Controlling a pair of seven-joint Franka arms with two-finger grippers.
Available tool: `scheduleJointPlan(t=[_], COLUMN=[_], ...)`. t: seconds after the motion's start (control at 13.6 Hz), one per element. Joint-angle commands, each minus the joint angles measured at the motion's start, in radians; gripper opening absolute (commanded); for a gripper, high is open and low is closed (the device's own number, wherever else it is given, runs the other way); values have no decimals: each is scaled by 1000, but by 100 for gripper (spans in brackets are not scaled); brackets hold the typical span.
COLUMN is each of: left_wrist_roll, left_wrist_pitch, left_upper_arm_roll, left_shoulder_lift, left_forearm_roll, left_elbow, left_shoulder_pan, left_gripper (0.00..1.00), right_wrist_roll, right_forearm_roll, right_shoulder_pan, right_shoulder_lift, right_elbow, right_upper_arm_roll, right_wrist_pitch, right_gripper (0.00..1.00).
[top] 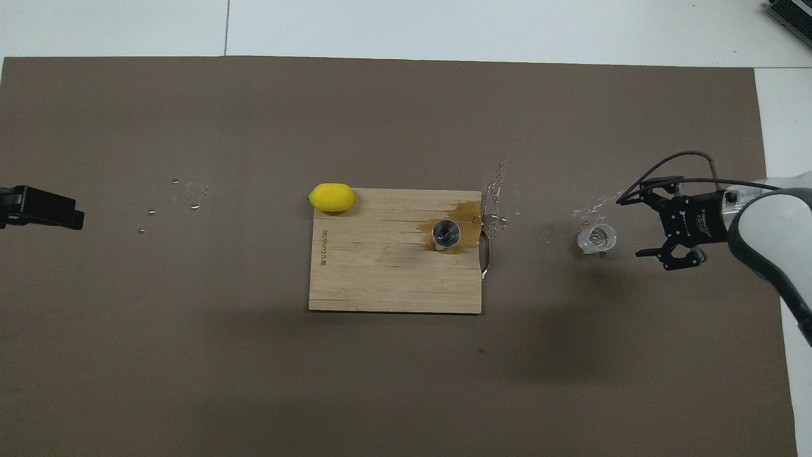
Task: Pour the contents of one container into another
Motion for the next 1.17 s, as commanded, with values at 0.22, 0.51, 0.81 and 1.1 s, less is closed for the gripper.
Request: scheduleJointPlan(t=[0.22,0.51,0.81,1.1], left_wrist_roll=[6,6,6,6], left_wrist_pitch=[14,14,14,14], left_upper_arm_roll=[8,8,8,8], left_shoulder_lift=[-31,-30,-31,-30], left_forearm_roll=[-6,-6,-6,-6], left_elbow=[-36,-36,-36,-36], left_shoulder_pan=[-8,-8,-8,-8], left_gripper=[100,100,100,100], right_wrist_roll=[-367,-387,-390,-444], right_forearm_roll=[-368,-458,-476,-484], right_shoulder_pan=[127,198,198,209], right_shoulder_lift=[-65,-81,-70,-67], right_elbow=[43,243,456,575], right_upper_arm_roll=[11,13,14,20], right_wrist_pitch=[-10,-197,-390,-547], right_gripper=[100,100,100,100])
